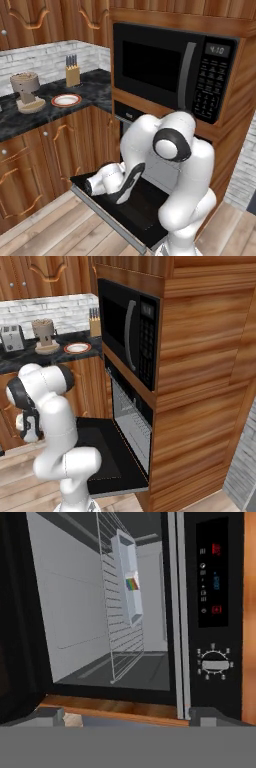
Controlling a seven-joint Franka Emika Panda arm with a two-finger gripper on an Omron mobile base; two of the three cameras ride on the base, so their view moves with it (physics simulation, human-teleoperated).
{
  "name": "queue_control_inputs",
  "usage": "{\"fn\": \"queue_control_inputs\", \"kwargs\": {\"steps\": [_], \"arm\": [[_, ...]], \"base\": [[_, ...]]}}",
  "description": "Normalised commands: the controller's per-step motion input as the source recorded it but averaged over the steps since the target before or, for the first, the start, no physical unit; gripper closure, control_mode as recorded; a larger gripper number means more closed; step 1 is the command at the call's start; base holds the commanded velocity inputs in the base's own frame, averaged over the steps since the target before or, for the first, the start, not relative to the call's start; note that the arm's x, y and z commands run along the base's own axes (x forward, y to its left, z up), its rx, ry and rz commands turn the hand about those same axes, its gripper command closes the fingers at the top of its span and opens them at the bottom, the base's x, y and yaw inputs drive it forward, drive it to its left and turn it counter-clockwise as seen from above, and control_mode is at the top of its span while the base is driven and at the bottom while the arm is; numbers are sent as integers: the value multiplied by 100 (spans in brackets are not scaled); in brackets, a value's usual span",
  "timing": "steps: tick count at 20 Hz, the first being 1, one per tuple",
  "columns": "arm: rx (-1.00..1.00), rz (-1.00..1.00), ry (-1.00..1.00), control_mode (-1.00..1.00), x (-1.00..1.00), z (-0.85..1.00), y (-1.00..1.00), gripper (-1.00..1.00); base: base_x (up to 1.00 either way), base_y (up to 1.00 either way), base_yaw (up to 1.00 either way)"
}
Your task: Take the baked cake out of the oven and place it on the plate for cooling. Then close the oven door.
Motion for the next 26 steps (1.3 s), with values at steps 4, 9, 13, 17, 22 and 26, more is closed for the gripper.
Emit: {"fn": "queue_control_inputs", "kwargs": {"steps": [4,9,13,17,22,26], "arm": [[-5,-3,-5,-100,66,0,-54,-100],[-10,-6,-4,-100,60,-17,-34,-100],[-11,-7,-3,-100,67,-34,-41,-100],[-12,-5,-2,-100,68,-37,-41,-100],[-12,-4,-2,-100,70,-40,-32,-100],[-12,-2,-3,-100,69,-47,-19,-100]], "base": [[0,0,0],[0,0,0],[0,0,0],[0,0,0],[0,0,0],[0,0,0]]}}
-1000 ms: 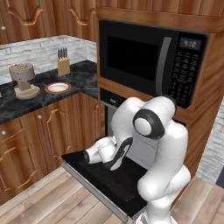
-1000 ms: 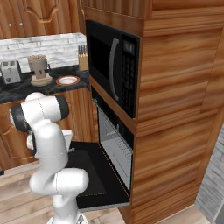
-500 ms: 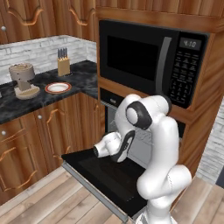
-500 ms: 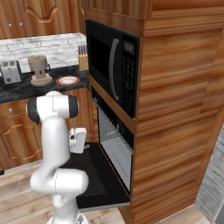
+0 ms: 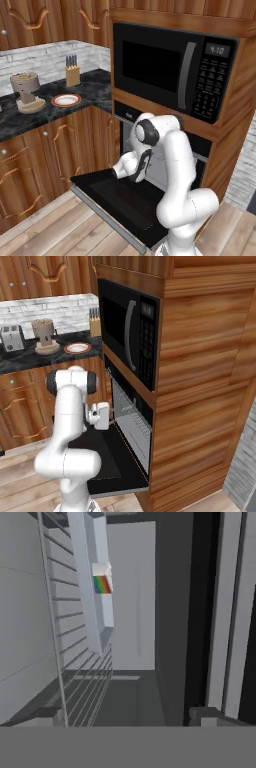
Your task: Take the baked cake out of the oven and place it on the plate for cooling. Then close the oven door.
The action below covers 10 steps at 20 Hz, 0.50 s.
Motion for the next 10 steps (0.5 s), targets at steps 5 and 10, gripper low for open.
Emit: {"fn": "queue_control_inputs", "kwargs": {"steps": [5,10], "arm": [[-10,-3,-4,-100,64,-46,-22,-100],[-1,-4,0,-100,64,-23,-36,-100]], "base": [[0,0,0],[0,0,0]]}}
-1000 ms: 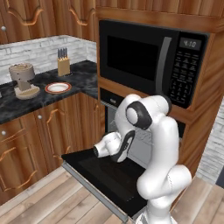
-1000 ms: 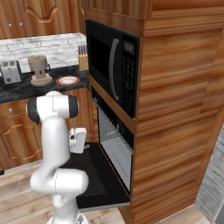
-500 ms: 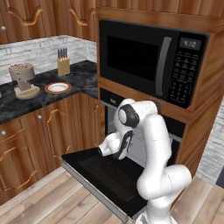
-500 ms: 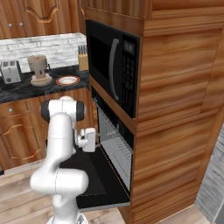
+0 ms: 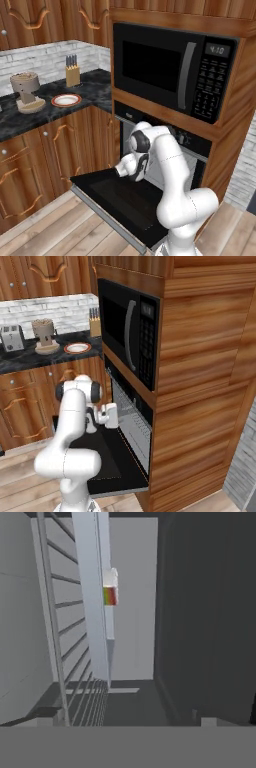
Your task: Take the baked cake out of the oven and place it on the plate for cooling. Then close the oven door.
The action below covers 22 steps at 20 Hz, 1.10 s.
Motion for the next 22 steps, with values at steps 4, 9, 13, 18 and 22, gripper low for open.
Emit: {"fn": "queue_control_inputs", "kwargs": {"steps": [4,9,13,18,22], "arm": [[0,-2,0,-100,60,-21,-42,-100],[0,-1,0,-100,52,-42,-37,-100],[0,0,0,-100,40,-50,-29,-100],[0,0,0,-100,37,-50,-26,-100],[0,0,0,-100,35,-44,-25,-100]], "base": [[0,0,0],[0,0,0],[0,0,0],[0,0,0],[0,0,0]]}}
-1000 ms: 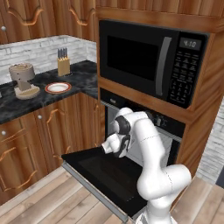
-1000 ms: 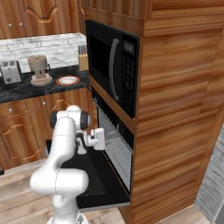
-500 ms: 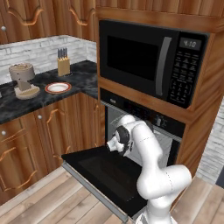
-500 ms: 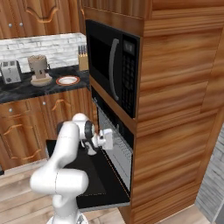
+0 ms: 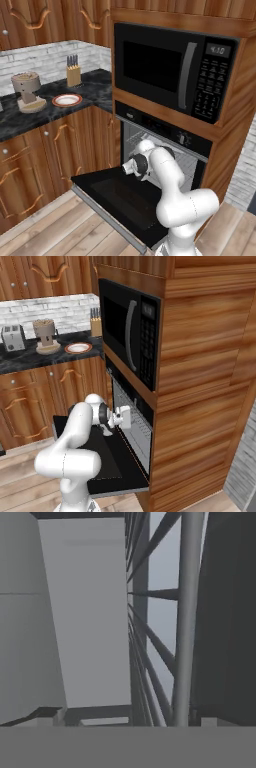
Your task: Take the baked cake out of the oven and place it on the plate for cooling. Then close the oven door.
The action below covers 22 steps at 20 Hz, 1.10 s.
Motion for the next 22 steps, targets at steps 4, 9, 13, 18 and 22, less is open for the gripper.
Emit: {"fn": "queue_control_inputs", "kwargs": {"steps": [4,9,13,18,22], "arm": [[0,0,0,-100,27,-27,-21,100],[9,0,3,-100,8,-18,-5,100],[13,0,6,-100,0,-15,13,100],[14,0,12,-100,-12,-22,44,100],[10,0,15,-100,-30,-32,64,100]], "base": [[0,0,0],[0,0,0],[0,0,0],[0,0,0],[0,0,0]]}}
